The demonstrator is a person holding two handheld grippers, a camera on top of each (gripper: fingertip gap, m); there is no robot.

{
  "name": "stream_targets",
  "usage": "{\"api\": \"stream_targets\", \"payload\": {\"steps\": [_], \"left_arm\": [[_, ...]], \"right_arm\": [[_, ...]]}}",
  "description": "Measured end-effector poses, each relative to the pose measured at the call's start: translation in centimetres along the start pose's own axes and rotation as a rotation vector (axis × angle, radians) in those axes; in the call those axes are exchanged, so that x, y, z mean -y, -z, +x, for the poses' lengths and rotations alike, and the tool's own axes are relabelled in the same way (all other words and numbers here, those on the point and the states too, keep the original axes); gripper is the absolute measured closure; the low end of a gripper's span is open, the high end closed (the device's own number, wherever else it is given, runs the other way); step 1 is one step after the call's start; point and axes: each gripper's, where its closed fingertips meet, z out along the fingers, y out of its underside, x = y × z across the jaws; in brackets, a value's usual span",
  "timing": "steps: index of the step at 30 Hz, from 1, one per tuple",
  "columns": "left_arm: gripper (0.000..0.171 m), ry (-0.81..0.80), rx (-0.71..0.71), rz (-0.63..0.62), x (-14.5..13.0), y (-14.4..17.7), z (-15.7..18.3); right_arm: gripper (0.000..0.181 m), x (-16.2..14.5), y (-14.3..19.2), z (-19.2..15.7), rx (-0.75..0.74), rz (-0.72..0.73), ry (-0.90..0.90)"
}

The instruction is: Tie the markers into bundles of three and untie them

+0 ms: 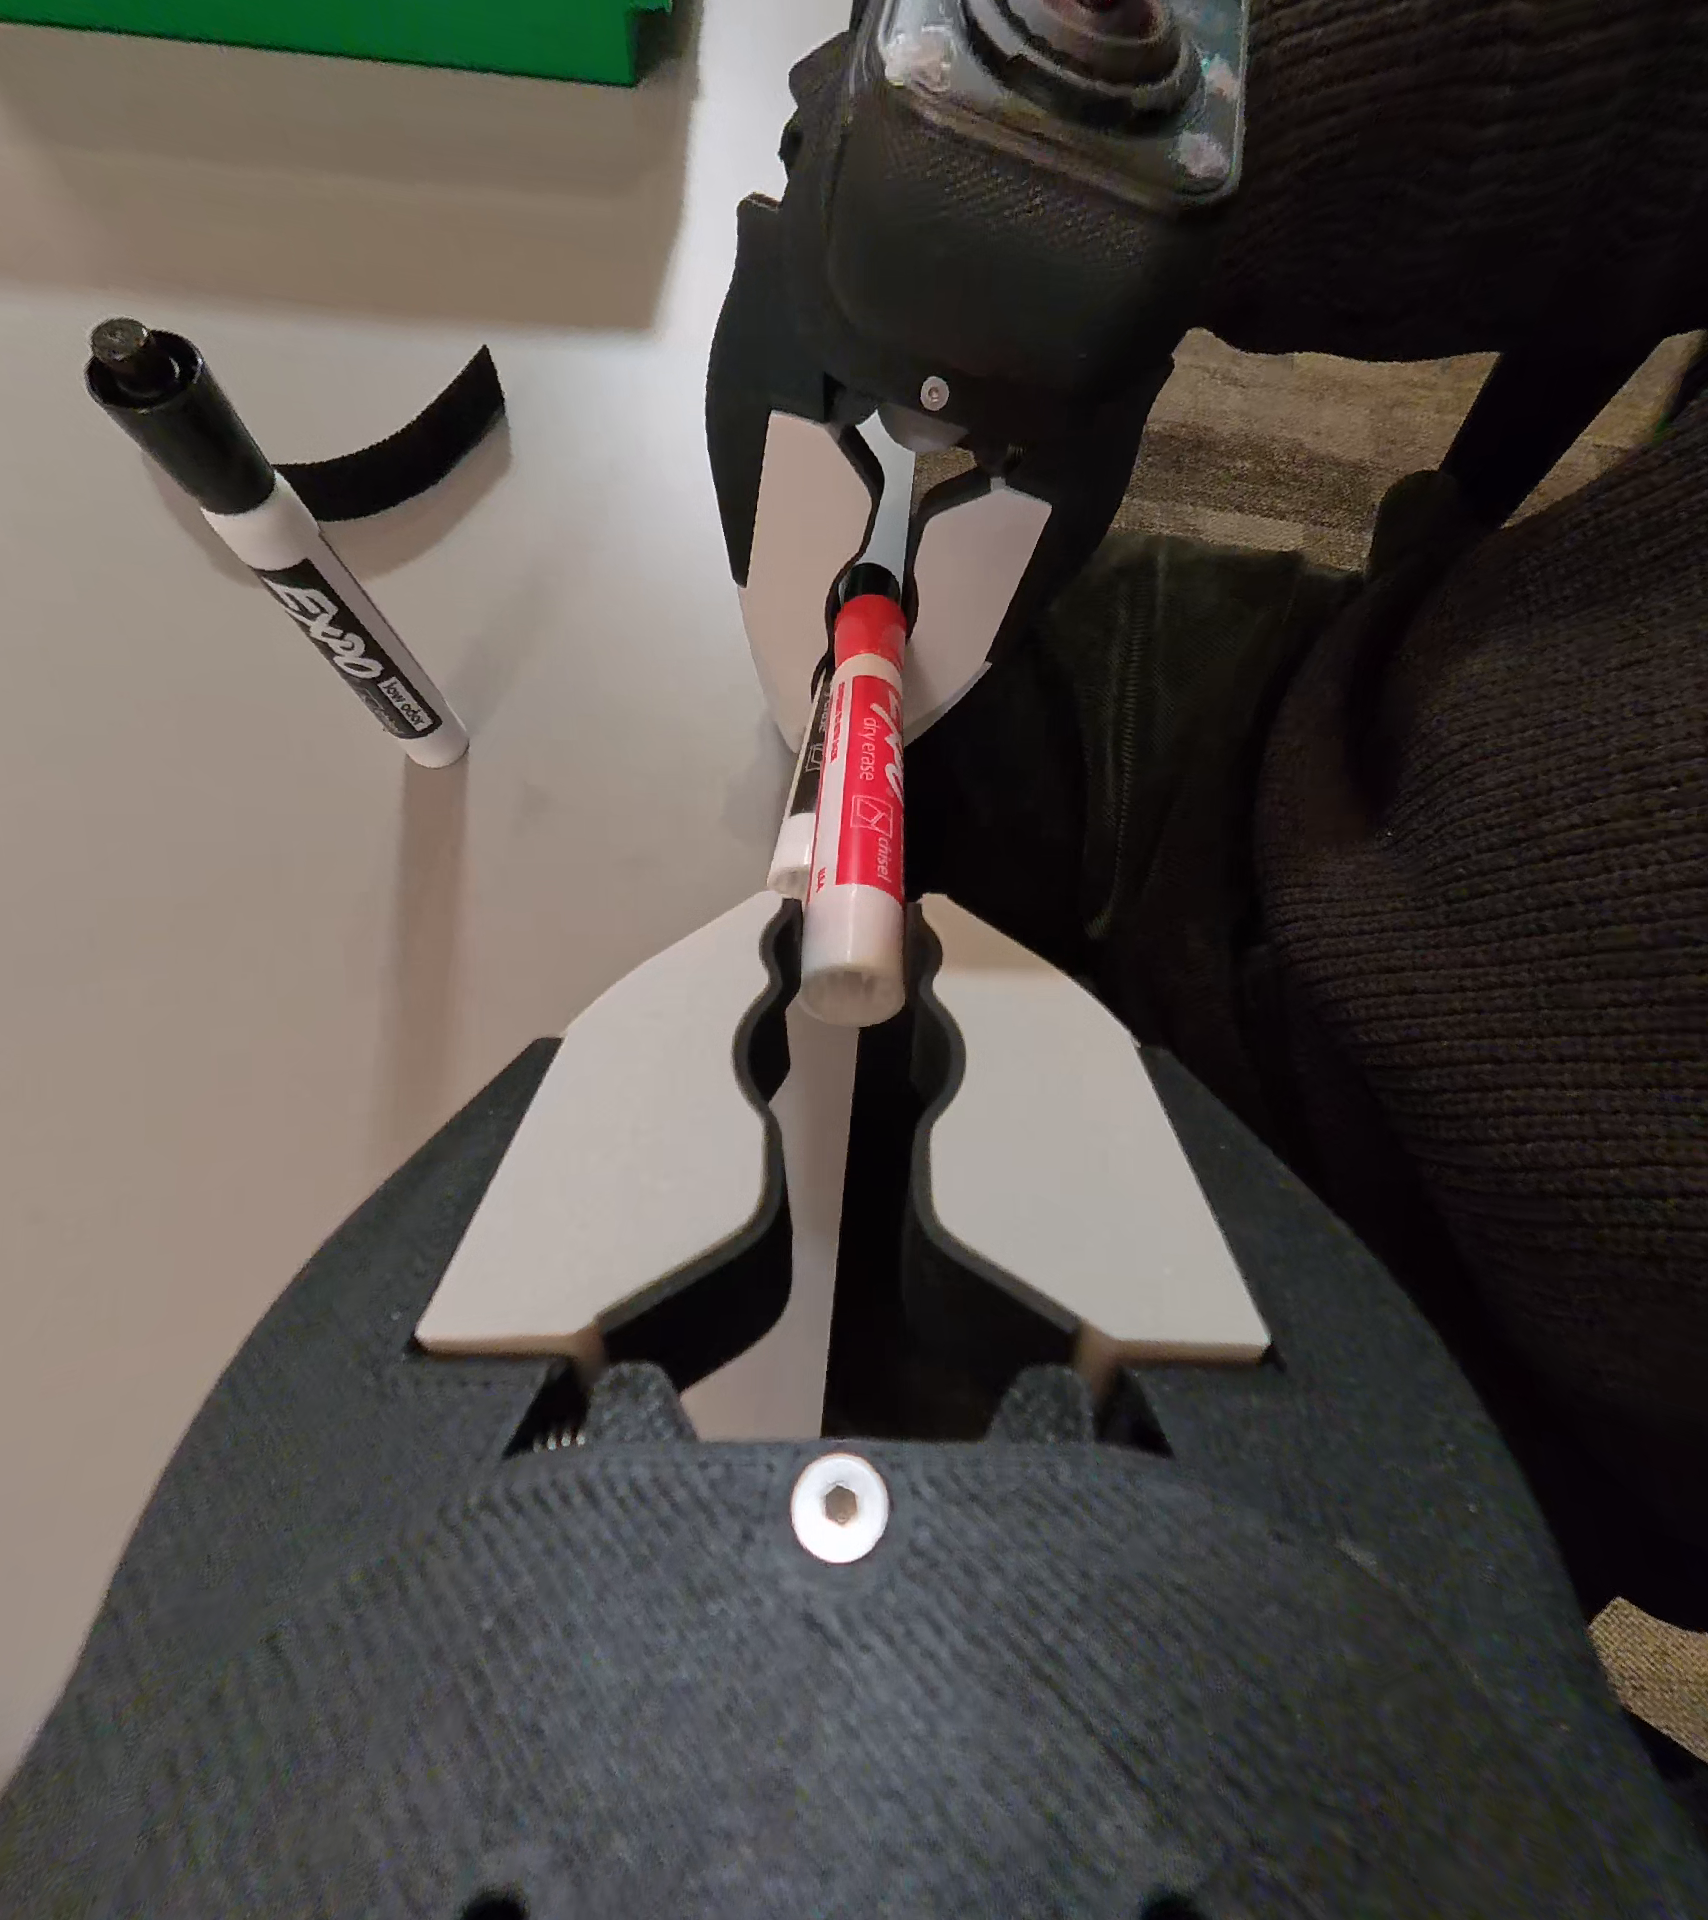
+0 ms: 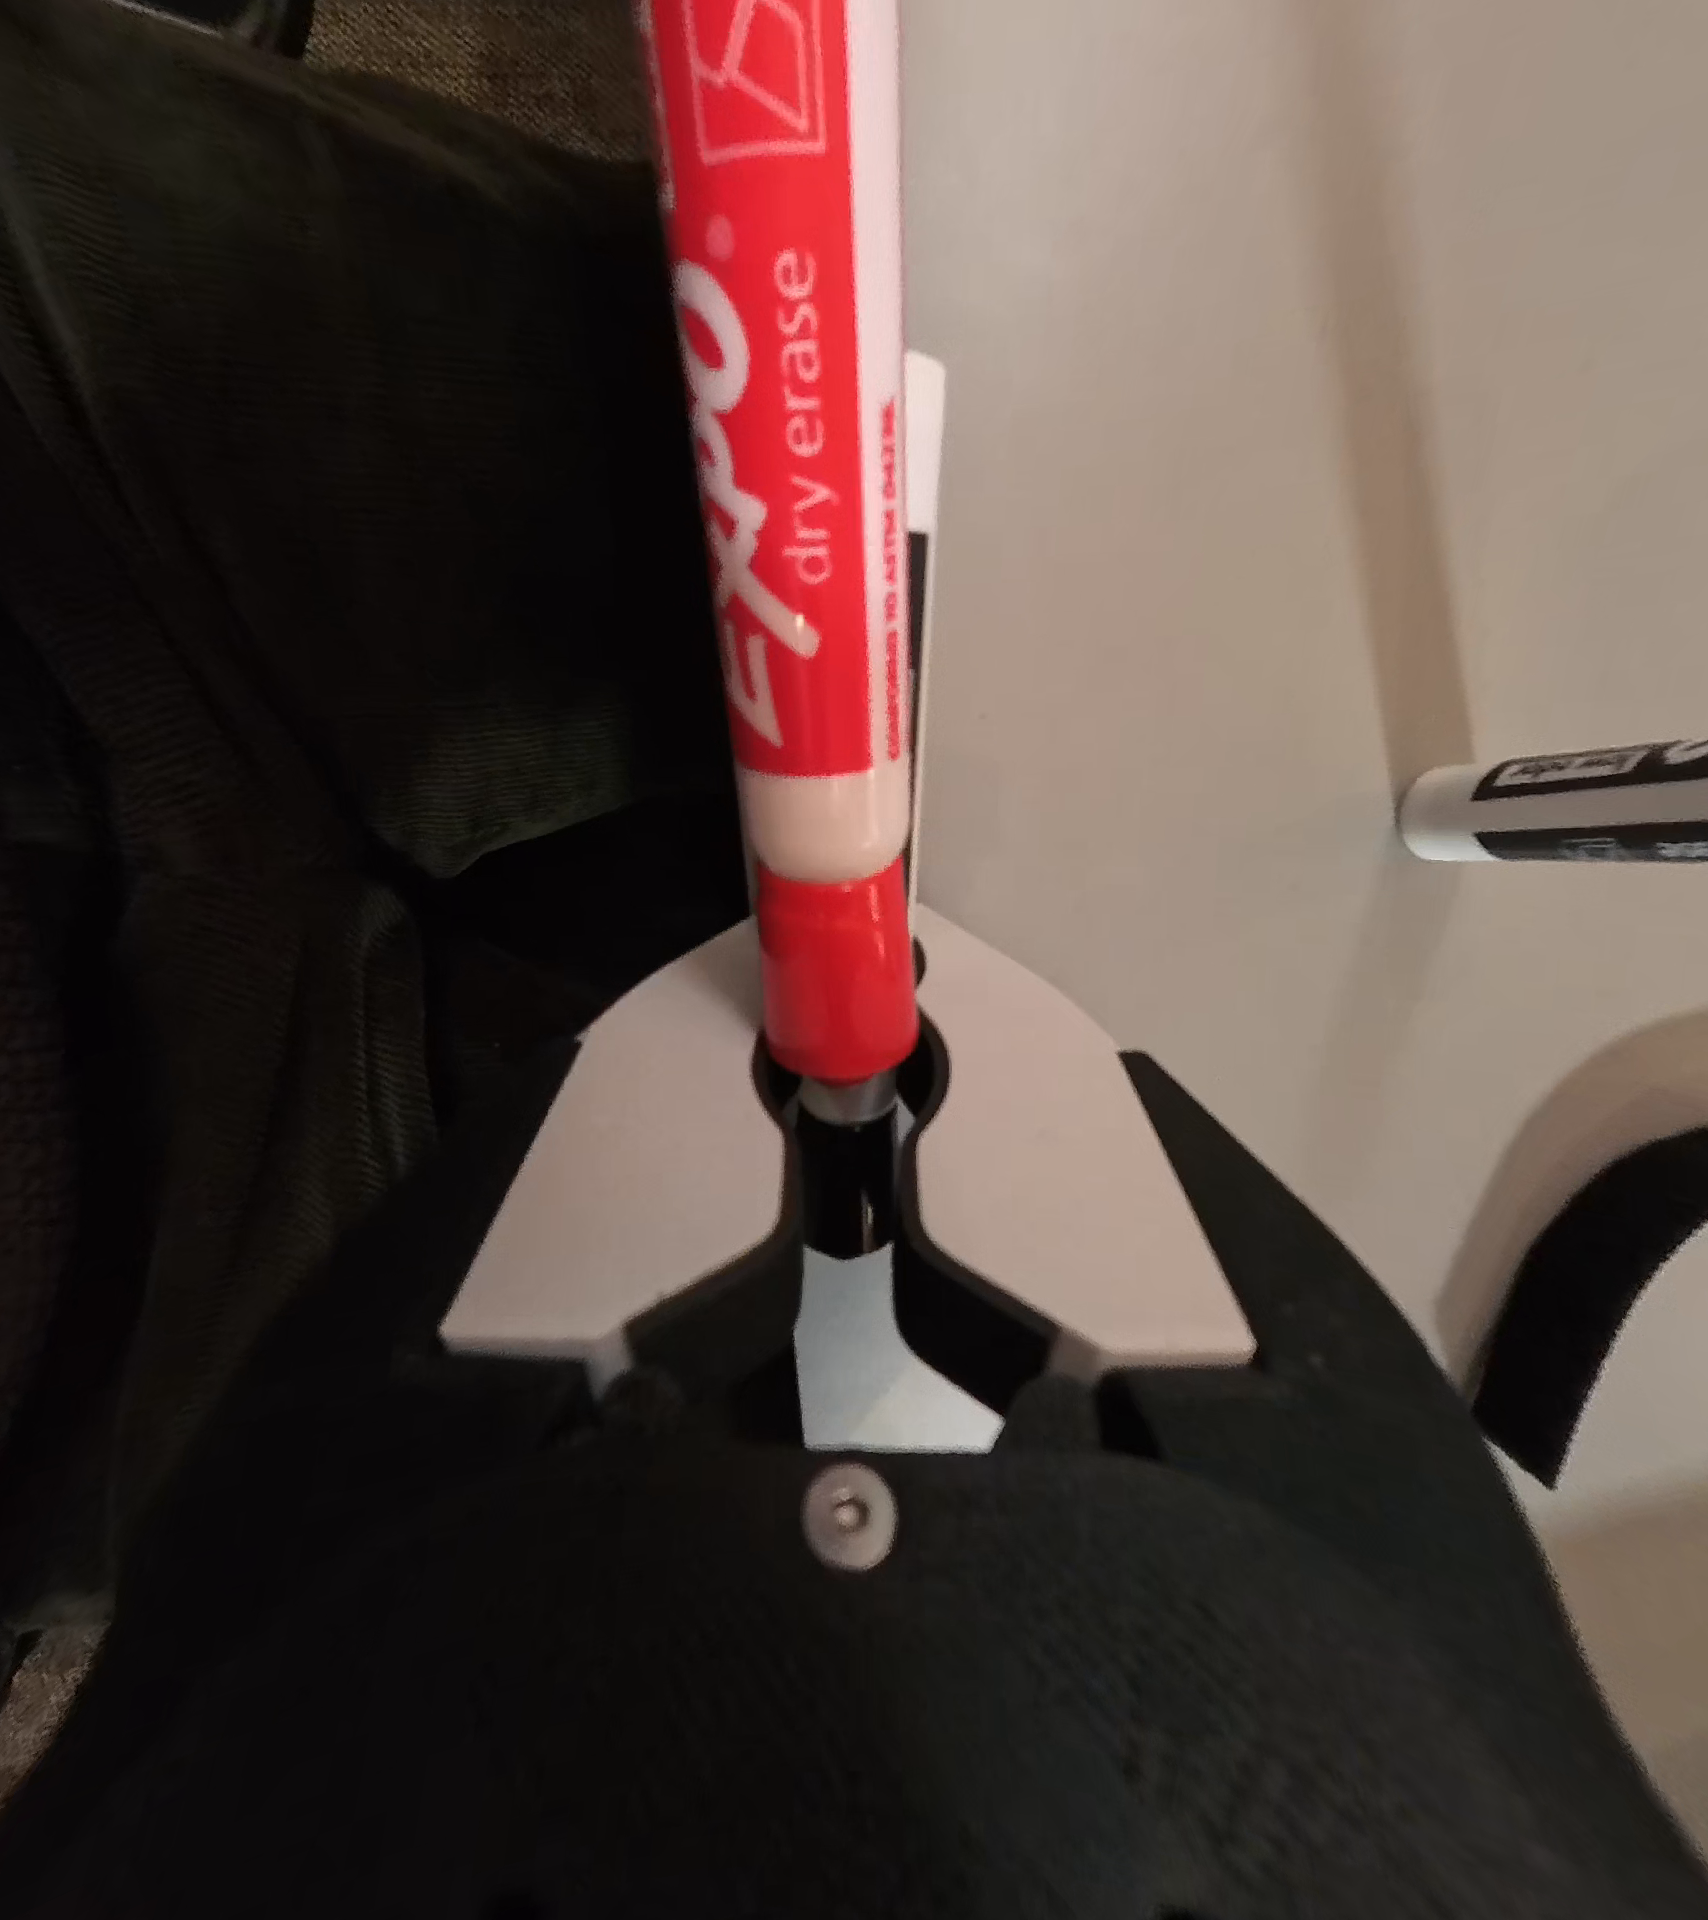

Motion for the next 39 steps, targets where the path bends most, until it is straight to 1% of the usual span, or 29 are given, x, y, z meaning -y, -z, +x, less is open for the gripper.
{"api": "stream_targets", "payload": {"steps": [6, 10, 20, 34, 39], "left_arm": [[0.152, 0.007, 0.01, 0.032, 0.3, 0.1, -0.3], [0.152, 0.002, 0.002, 0.012, -0.1, -0.2, -0.1], [0.152, 0.018, -0.039, 0.029, -0.2, -0.1, 0.1], [0.152, 0.004, -0.035, 0.012, -0.2, -1.6, 0.4], [0.152, -0.008, -0.029, -0.01, -0.4, -2.3, 0.6]], "right_arm": [[0.167, 0.1, 0.0, -0.1, 0.004, 0.007, 0.004], [0.167, 0.0, 0.0, 0.3, -0.016, -0.003, -0.003], [0.167, 0.3, -0.1, -0.1, 0.022, 0.026, -0.03], [0.167, 1.1, 0.1, -0.6, 0.03, 0.043, -0.009], [0.167, 0.9, 0.0, -0.8, 0.016, 0.009, 0.015]]}}
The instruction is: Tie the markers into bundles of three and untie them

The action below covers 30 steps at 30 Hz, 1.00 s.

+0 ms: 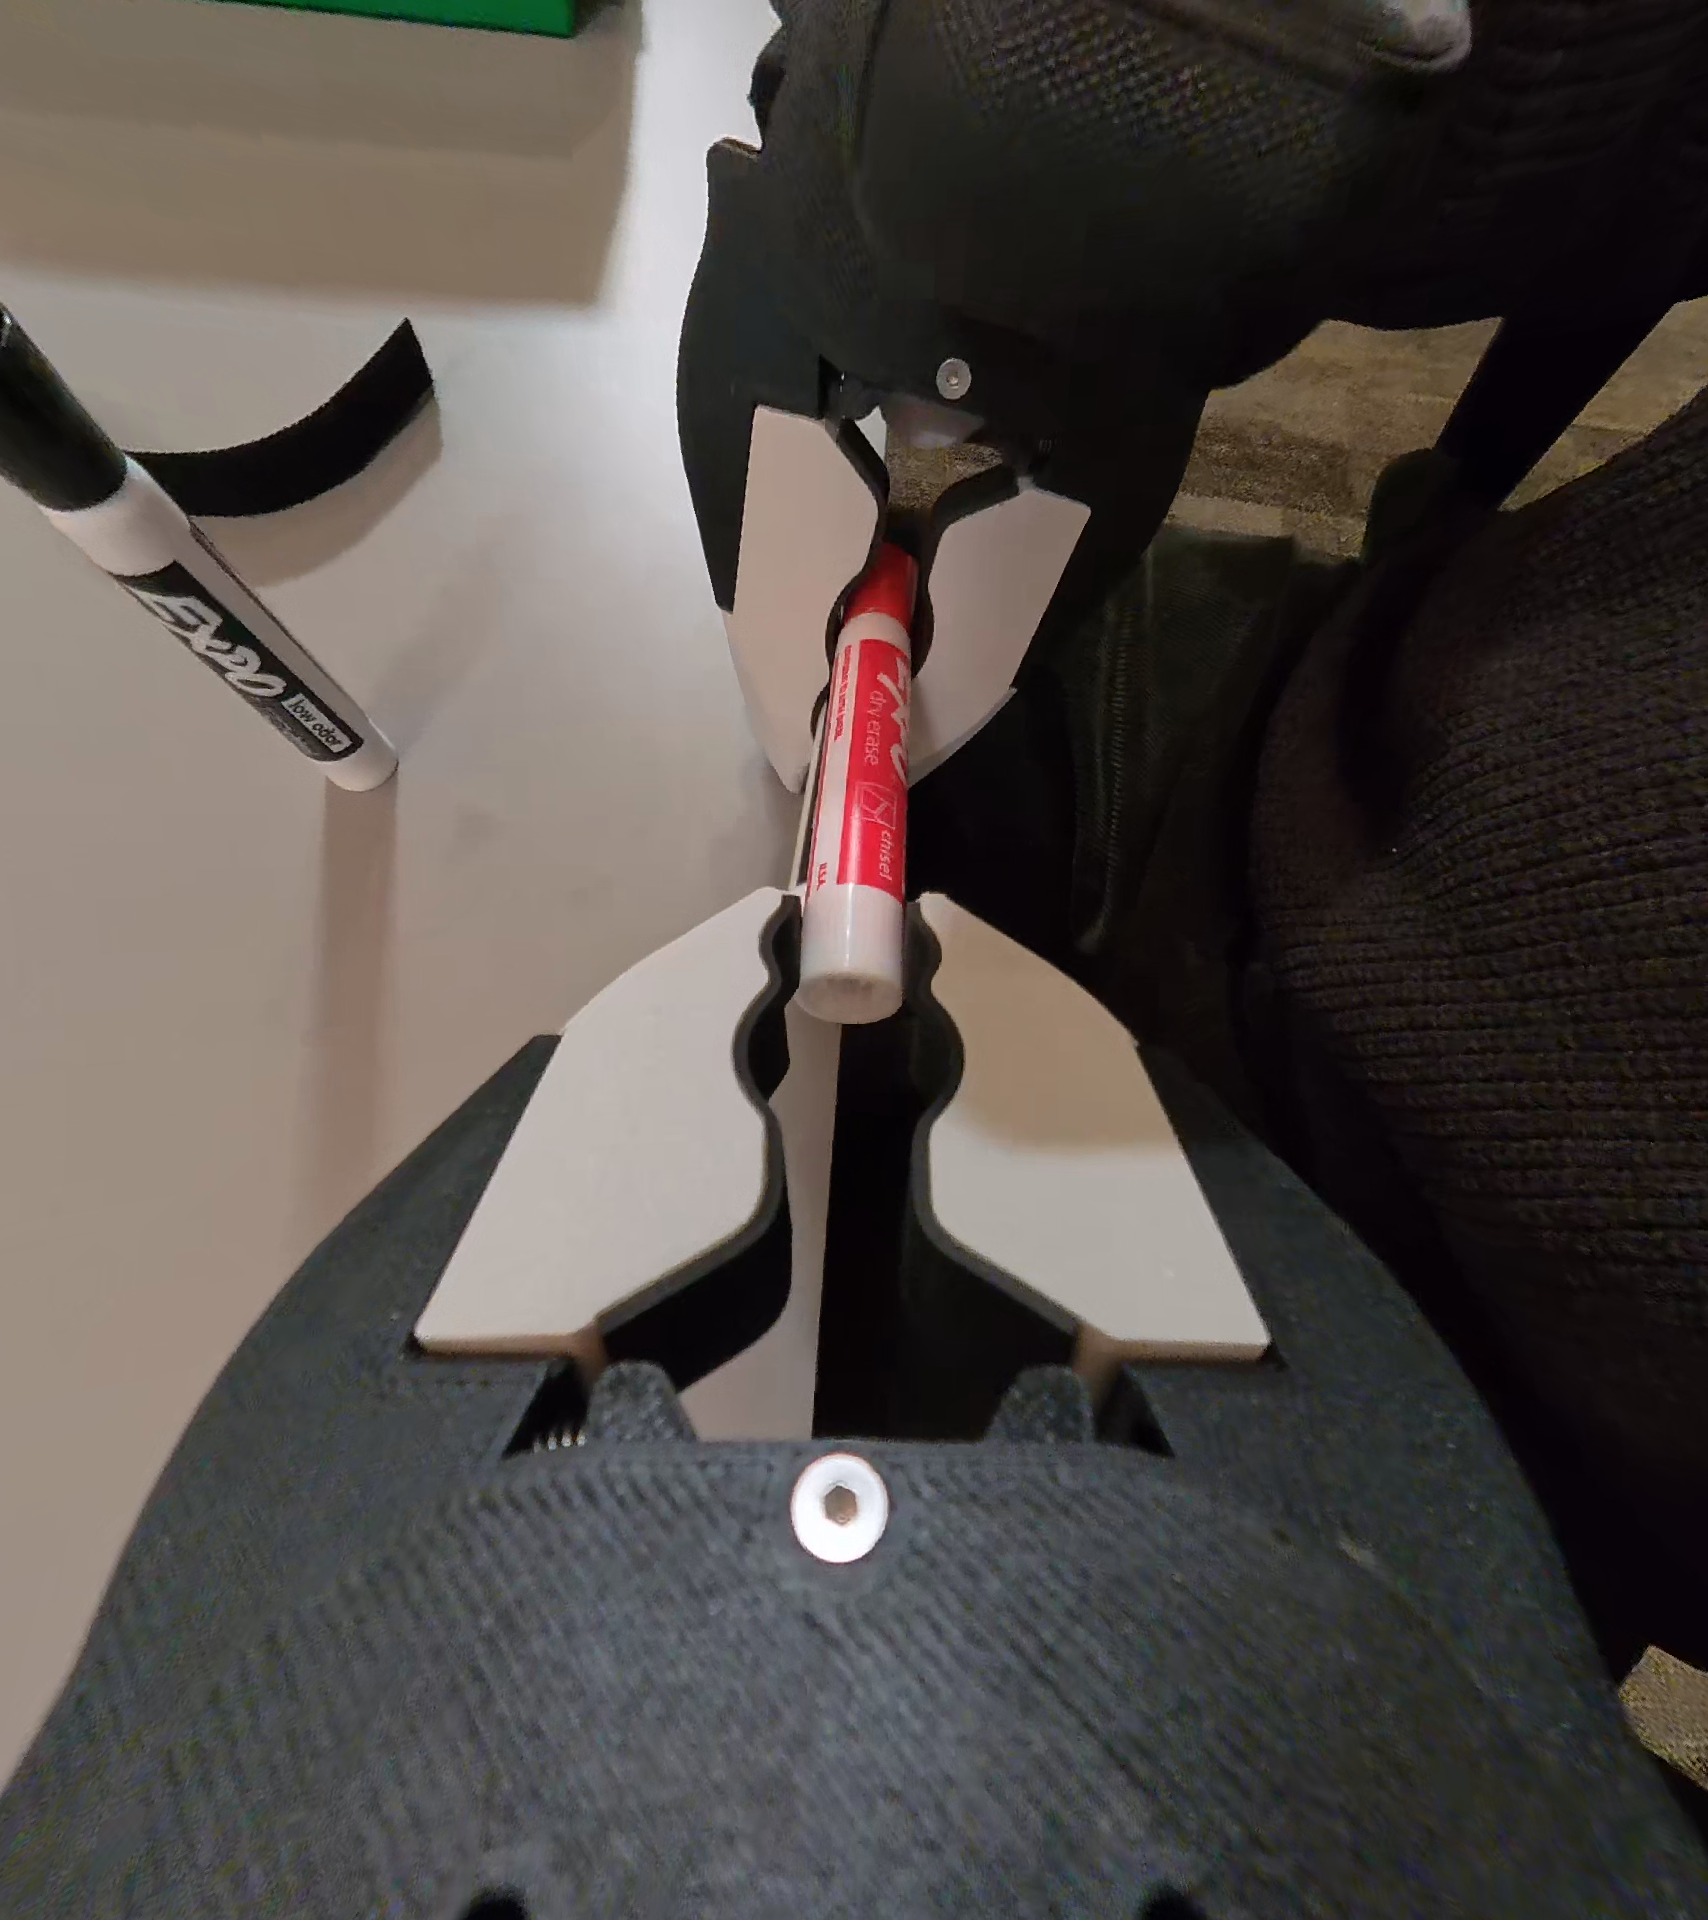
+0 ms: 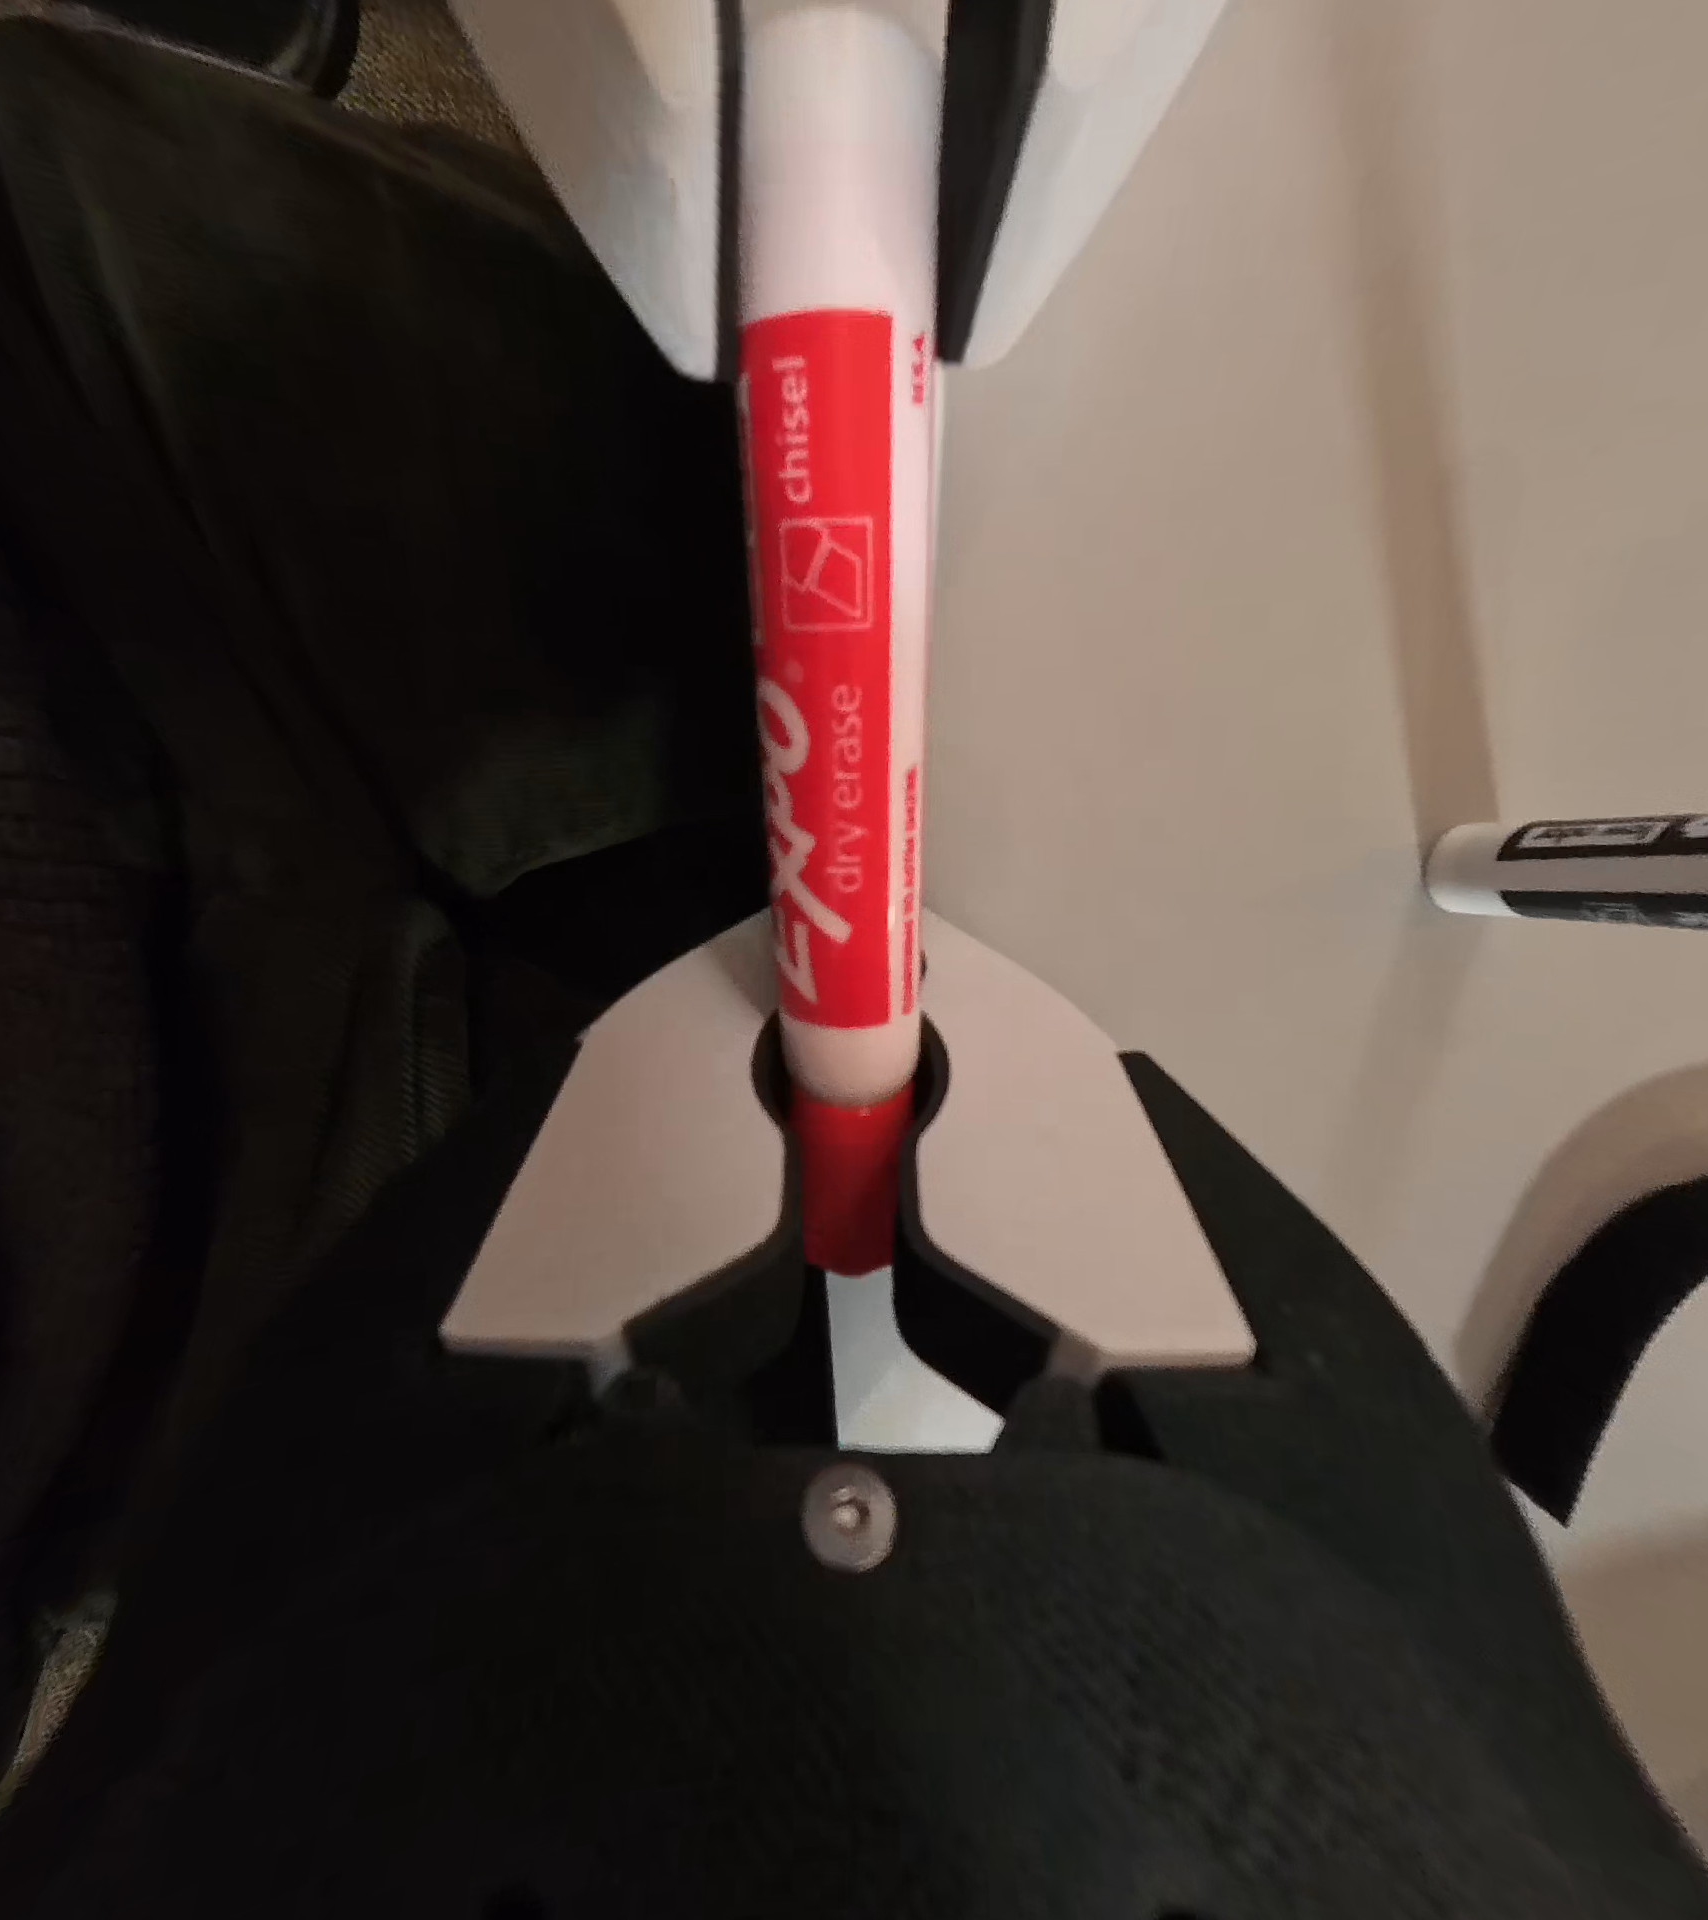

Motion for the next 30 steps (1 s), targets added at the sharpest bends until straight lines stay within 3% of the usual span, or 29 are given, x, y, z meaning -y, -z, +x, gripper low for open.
{"api": "stream_targets", "payload": {"steps": [12, 15, 19, 23, 30], "left_arm": [[0.15, 0.017, 0.029, 0.002, -0.3, -0.7, -0.5], [0.131, 0.031, 0.062, -0.017, -1.1, -0.6, -1.1], [0.125, 0.056, 0.057, -0.02, -1.4, -0.8, -1.3], [0.126, 0.055, 0.066, -0.023, -1.6, -1.2, -1.4], [0.147, 0.061, 0.107, 0.042, -0.9, -0.4, -2.4]], "right_arm": [[0.166, -0.5, -0.1, 0.3, -0.01, -0.036, -0.018], [0.166, -0.8, 0.1, 0.4, -0.013, -0.047, -0.032], [0.166, -1.2, 0.5, 0.4, -0.005, -0.071, -0.063], [0.166, -1.5, 0.7, 0.4, 0.004, -0.079, -0.089], [0.166, -2.2, 0.6, 1.0, 0.016, -0.088, -0.166]]}}
